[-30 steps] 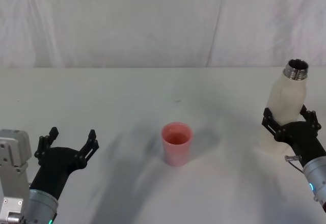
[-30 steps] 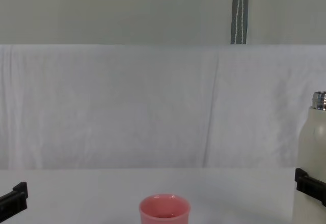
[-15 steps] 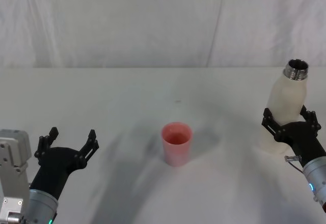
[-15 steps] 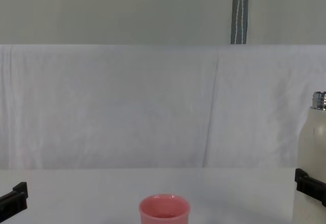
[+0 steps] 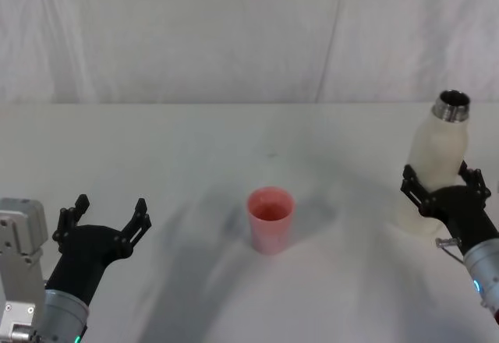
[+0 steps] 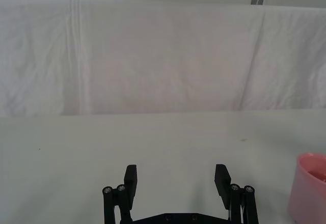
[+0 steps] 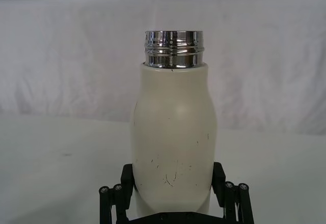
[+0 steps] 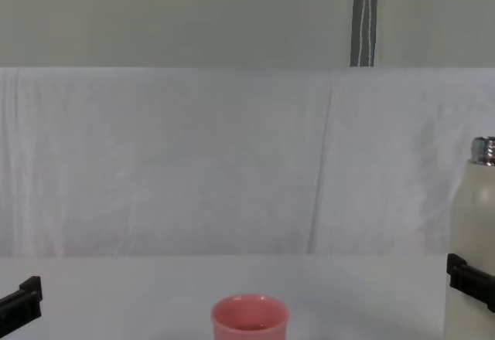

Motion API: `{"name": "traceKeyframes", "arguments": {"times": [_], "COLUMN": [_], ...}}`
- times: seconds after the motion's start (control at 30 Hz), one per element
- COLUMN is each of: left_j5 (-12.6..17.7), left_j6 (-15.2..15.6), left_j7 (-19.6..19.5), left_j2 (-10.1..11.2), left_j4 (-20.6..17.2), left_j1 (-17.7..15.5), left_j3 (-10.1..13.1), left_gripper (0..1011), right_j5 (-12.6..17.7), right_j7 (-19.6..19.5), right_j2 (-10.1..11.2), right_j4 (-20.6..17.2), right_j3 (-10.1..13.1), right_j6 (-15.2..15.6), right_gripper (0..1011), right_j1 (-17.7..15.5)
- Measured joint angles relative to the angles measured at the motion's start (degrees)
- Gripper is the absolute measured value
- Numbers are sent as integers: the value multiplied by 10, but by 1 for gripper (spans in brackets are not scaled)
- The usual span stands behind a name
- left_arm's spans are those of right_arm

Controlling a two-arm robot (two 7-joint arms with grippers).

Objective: Grasp the thermos with one hand and pour water into the cup lid.

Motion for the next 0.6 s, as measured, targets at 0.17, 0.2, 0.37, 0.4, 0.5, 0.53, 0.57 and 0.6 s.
{"name": "traceKeyframes", "arguments": {"times": [0.17,0.2,0.37,0.4,0.5,0.53,0.57,0.6], "left_j5": [0,0,0,0,0,0,0,0], "left_j6": [0,0,0,0,0,0,0,0], "left_j7": [0,0,0,0,0,0,0,0], "left_j2": [0,0,0,0,0,0,0,0], "left_j4": [0,0,0,0,0,0,0,0], "left_j1": [0,0,0,0,0,0,0,0], "left_j3": [0,0,0,0,0,0,0,0], "left_gripper": [1001,1001,1001,1001,1001,1001,1001,1001], "right_j5": [-31,-35,-51,-54,-59,-59,-59,-59], "right_j7": [-4,-6,-9,-11,-12,-13,-13,-13], "right_j2": [13,15,20,21,22,22,21,21], "right_j4": [-24,-28,-45,-52,-60,-62,-65,-66], "right_j3": [-12,-13,-16,-16,-15,-15,-13,-12], "right_j6": [6,7,14,18,20,20,20,20], "right_gripper": [947,947,947,947,947,947,947,947], "right_j1": [-2,-2,-2,-2,-2,-2,-3,-3]}}
